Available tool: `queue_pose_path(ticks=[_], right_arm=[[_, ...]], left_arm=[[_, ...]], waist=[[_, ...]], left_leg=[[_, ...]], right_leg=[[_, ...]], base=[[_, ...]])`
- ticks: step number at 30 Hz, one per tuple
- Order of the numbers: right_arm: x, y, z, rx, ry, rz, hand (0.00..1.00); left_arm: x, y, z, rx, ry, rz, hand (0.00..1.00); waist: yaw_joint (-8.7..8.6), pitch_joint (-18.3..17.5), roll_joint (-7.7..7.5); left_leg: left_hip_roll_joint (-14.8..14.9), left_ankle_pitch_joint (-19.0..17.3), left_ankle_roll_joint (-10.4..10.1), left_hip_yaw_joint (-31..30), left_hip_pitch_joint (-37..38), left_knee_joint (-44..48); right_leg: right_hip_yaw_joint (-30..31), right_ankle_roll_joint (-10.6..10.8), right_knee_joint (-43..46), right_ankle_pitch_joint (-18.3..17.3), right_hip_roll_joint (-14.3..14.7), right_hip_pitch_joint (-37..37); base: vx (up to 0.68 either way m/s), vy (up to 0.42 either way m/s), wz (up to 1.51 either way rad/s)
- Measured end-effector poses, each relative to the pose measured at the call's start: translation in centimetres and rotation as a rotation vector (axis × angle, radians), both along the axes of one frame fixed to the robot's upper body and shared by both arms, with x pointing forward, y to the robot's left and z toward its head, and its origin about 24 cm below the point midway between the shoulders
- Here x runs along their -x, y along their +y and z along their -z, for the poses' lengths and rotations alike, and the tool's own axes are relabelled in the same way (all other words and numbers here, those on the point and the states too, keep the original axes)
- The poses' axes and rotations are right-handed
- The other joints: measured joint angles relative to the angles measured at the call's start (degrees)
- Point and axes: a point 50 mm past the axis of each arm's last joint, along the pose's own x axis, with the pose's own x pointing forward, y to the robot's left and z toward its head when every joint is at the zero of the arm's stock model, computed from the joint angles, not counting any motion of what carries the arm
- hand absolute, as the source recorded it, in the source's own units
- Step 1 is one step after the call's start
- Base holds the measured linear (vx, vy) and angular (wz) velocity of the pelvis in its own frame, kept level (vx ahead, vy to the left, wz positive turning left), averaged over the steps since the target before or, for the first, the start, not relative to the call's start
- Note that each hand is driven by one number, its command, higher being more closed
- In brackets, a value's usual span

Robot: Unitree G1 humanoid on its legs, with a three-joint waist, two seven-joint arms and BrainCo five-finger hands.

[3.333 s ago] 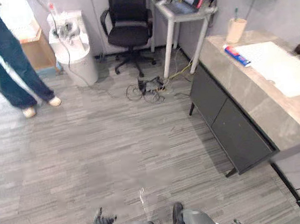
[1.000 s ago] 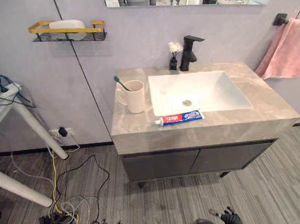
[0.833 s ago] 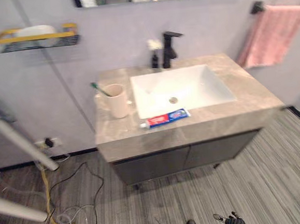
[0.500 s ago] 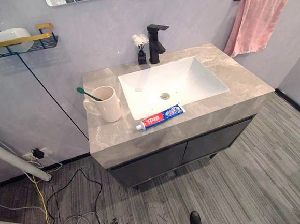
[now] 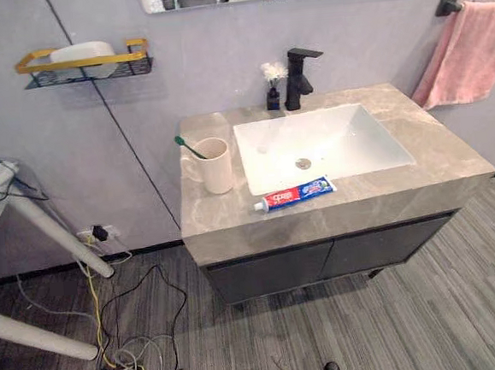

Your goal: Organize washtable

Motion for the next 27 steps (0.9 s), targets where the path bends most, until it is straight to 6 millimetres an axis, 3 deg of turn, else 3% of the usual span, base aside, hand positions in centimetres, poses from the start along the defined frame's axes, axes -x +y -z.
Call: queue_pose_path(ticks=[3, 5, 8, 9, 10, 11, 12, 13, 14, 15, 16, 17, 18, 20, 23, 25, 27], right_arm=[[-0.1, 0.2, 0.1, -0.008, 0.006, -0.009, 0.00], [-0.6, 0.0, 0.0, -0.005, -0.001, -0.034, 0.00], [-1.3, -0.1, -0.1, -0.001, -0.022, -0.069, 0.00], [-1.4, 0.1, -0.1, -0.004, -0.028, -0.089, 0.00], [-1.5, 0.2, -0.1, -0.005, -0.028, -0.093, 0.00], [-1.6, 0.1, -0.1, 0.000, -0.035, -0.099, 0.00], [-1.6, 0.1, -0.2, 0.010, -0.048, -0.108, 0.00], [-1.6, 0.1, -0.3, 0.012, -0.053, -0.115, 0.00], [-2.0, 0.0, -0.5, 0.022, -0.075, -0.130, 0.00], [-2.4, -0.1, -0.6, 0.028, -0.092, -0.131, 0.00], [-3.4, -0.2, -1.0, 0.043, -0.137, -0.137, 0.00], [-4.3, -0.5, -1.4, 0.061, -0.183, -0.141, 0.00], [-4.8, -0.6, -1.6, 0.070, -0.203, -0.143, 0.00], [-5.2, 0.1, -1.6, 0.058, -0.222, -0.140, 0.00], [-5.0, 0.7, -1.4, 0.035, -0.219, -0.129, 0.00], [-4.9, 0.8, -1.4, 0.033, -0.215, -0.127, 0.00], [-4.4, 0.9, -1.2, 0.024, -0.203, -0.116, 0.00]], left_arm=[[4.5, 1.9, -0.1, -0.032, 0.110, -0.125, 0.00], [6.4, 2.8, -0.4, -0.050, 0.141, -0.222, 0.00], [7.0, 5.2, -1.2, -0.102, 0.101, -0.397, 0.00], [6.0, 8.0, -2.4, -0.181, 0.003, -0.538, 0.00], [5.4, 9.4, -3.1, -0.220, -0.045, -0.588, 0.00], [3.8, 12.0, -4.9, -0.314, -0.160, -0.659, 0.00], [0.7, 15.1, -8.6, -0.467, -0.341, -0.668, 0.00], [0.0, 15.6, -9.6, -0.504, -0.386, -0.662, 0.00], [-2.3, 17.1, -13.9, -0.648, -0.557, -0.632, 0.00], [-3.4, 17.5, -16.2, -0.730, -0.639, -0.615, 0.00], [-4.4, 17.8, -20.8, -0.891, -0.785, -0.582, 0.00], [-4.9, 17.4, -24.5, -1.033, -0.894, -0.554, 0.00], [-5.0, 17.1, -26.1, -1.106, -0.931, -0.535, 0.00], [-4.9, 15.3, -30.8, -1.314, -1.044, -0.476, 0.00], [-4.5, 13.2, -34.4, -1.511, -1.113, -0.411, 0.00], [-5.3, 11.9, -35.4, -1.538, -1.172, -0.345, 0.00], [-7.9, 9.4, -35.9, -1.452, -1.312, -0.206, 0.00]], waist=[[1.34, -0.02, -0.27], [1.71, -0.10, -0.13], [2.45, -0.15, -0.05], [3.98, -0.15, -0.05], [4.66, -0.16, -0.05], [5.25, -0.08, 0.03], [6.88, -0.17, 0.24], [7.18, -0.23, 0.33], [7.86, -0.17, 0.51], [7.85, -0.09, 0.67], [7.84, 0.03, 1.54], [7.75, -0.07, 2.29], [7.60, -0.09, 4.57], [7.85, 0.32, 4.18], [7.73, -0.12, 4.30], [7.53, -0.17, 4.06], [7.39, -0.22, 4.09]], left_leg=[[0.41, 0.51, -0.86, -0.97, -0.47, 0.05], [0.30, 1.21, -1.63, -3.27, -1.81, 0.71], [-0.17, 3.04, -2.60, -6.76, -3.50, 0.90], [-0.36, 4.29, -3.04, -8.97, -4.55, 1.41], [-0.52, 4.83, -3.06, -10.10, -5.00, 1.70], [-0.89, 6.03, -3.32, -12.28, -6.14, 2.36], [-0.89, 7.06, -4.09, -14.14, -6.86, 2.74], [-0.90, 7.20, -4.33, -14.51, -7.14, 2.95], [-0.78, 7.82, -4.97, -15.43, -8.06, 3.53], [-0.52, 7.97, -4.71, -14.98, -8.31, 3.56], [0.63, 7.83, -4.32, -11.29, -8.69, 3.35], [2.51, 6.34, -0.55, -5.57, -9.18, 3.21], [4.15, 4.53, 1.78, -3.15, -9.71, 2.51], [4.83, 4.02, 2.45, -1.52, -9.15, 2.94], [5.20, 1.91, 6.10, -0.65, -8.48, 2.00], [5.15, 1.88, 6.39, -0.67, -8.19, 0.74], [5.13, 2.09, 6.04, -2.00, -7.46, 0.04]], right_leg=[[-1.16, -0.33, 0.00, -0.09, 0.31, 0.06], [-2.94, -0.60, 0.01, -0.27, 0.04, 0.11], [-5.52, -0.63, 0.02, -0.24, -0.54, 0.16], [-6.89, -0.86, 0.03, -0.17, -0.63, 0.28], [-7.61, -1.05, 0.03, -0.25, -0.73, 0.40], [-9.69, -1.31, 0.04, -0.40, -1.04, 1.02], [-11.71, -2.02, 0.03, -1.50, -1.49, 1.41], [-12.38, -2.03, 0.03, -1.58, -1.53, 1.50], [-15.04, -2.15, 0.04, -1.93, -1.64, 1.85], [-16.30, -2.14, 0.04, -1.94, -1.58, 2.06], [-18.25, -2.08, 0.03, -2.04, -1.21, 2.34], [-19.75, -2.05, 0.03, -2.51, -0.27, 2.25], [-20.75, -2.08, 0.07, -2.49, 0.71, 2.51], [-21.90, -3.11, 2.80, -2.42, -0.01, 1.87], [-21.67, -3.11, 0.13, -2.41, 1.81, 1.98], [-21.38, -4.17, 0.15, -1.66, 1.96, 1.60], [-19.43, -5.03, 0.14, -1.07, 2.73, 0.91]], base=[[0.01, -0.040, 0.22], [0.01, -0.061, 0.39], [-0.03, -0.074, 0.56], [-0.05, -0.108, 0.47], [-0.07, -0.146, 0.76], [-0.08, -0.118, 0.83], [-0.09, -0.097, 0.78], [-0.12, -0.072, 0.68], [-0.11, -0.053, 0.46], [-0.15, -0.084, 0.53], [-0.16, -0.067, 0.32], [-0.16, -0.049, 0.29], [-0.12, -0.048, 0.09], [-0.09, 0.016, -0.13], [-0.03, -0.044, -0.26], [0.04, -0.016, -0.24], [0.03, 0.052, -0.37]])
